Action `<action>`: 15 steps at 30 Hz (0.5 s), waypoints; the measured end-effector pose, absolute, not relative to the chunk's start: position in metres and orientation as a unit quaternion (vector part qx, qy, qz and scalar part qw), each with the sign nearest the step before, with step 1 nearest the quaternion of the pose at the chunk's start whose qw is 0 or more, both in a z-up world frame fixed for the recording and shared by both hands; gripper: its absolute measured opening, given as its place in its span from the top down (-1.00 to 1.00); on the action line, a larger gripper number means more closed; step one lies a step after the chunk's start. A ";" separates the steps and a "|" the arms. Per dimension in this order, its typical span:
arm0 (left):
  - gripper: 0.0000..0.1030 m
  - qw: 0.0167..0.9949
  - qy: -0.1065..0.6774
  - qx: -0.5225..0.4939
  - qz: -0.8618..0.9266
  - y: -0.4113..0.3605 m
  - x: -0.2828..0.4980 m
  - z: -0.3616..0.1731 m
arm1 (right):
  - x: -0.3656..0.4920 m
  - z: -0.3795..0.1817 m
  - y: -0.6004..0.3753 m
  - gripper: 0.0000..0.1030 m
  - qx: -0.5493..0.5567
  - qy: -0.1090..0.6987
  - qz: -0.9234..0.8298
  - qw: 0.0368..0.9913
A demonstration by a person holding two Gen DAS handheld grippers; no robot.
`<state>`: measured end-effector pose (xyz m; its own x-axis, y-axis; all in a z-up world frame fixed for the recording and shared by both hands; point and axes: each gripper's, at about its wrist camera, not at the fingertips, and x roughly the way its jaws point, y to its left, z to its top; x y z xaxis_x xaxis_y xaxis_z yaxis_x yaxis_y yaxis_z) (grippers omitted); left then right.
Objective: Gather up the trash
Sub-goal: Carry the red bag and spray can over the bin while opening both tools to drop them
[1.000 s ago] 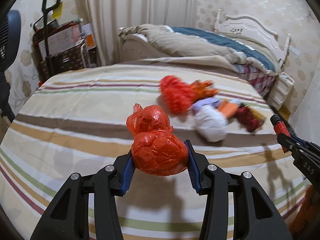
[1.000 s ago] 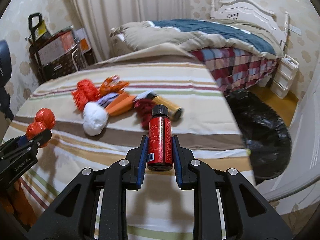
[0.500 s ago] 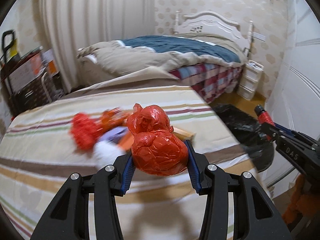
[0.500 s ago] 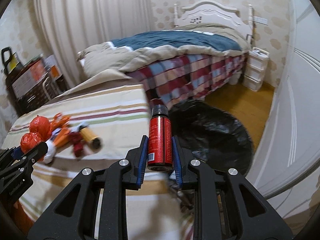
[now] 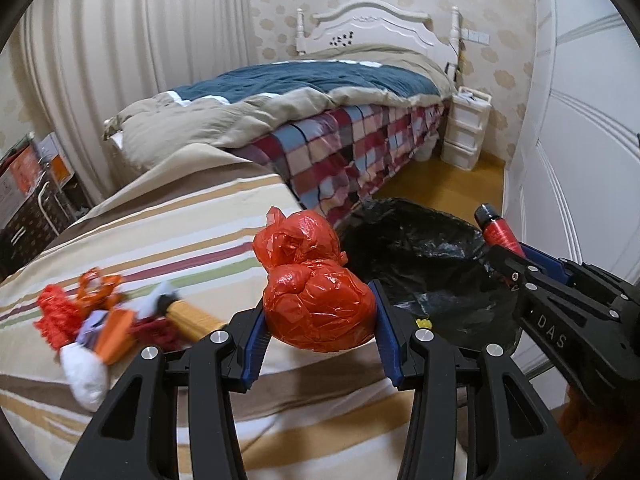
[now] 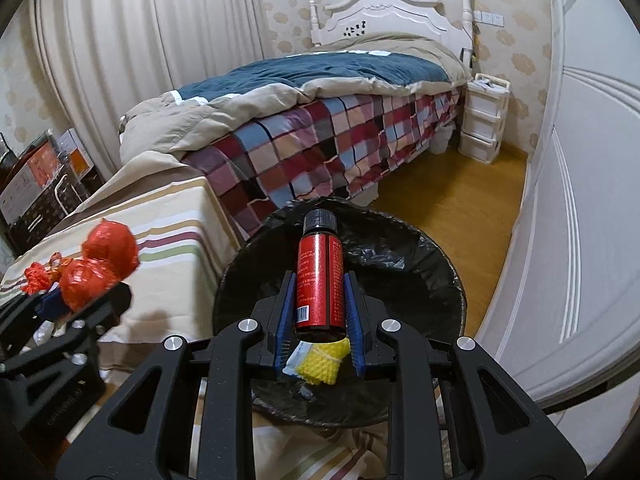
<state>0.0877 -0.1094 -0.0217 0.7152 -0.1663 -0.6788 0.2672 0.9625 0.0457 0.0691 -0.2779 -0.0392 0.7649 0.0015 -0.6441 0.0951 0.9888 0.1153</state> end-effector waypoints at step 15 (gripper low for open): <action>0.09 0.916 0.373 0.101 -0.112 -0.148 0.114 -0.040 | 0.087 -0.061 -0.303 0.55 0.083 0.361 -0.037 0.928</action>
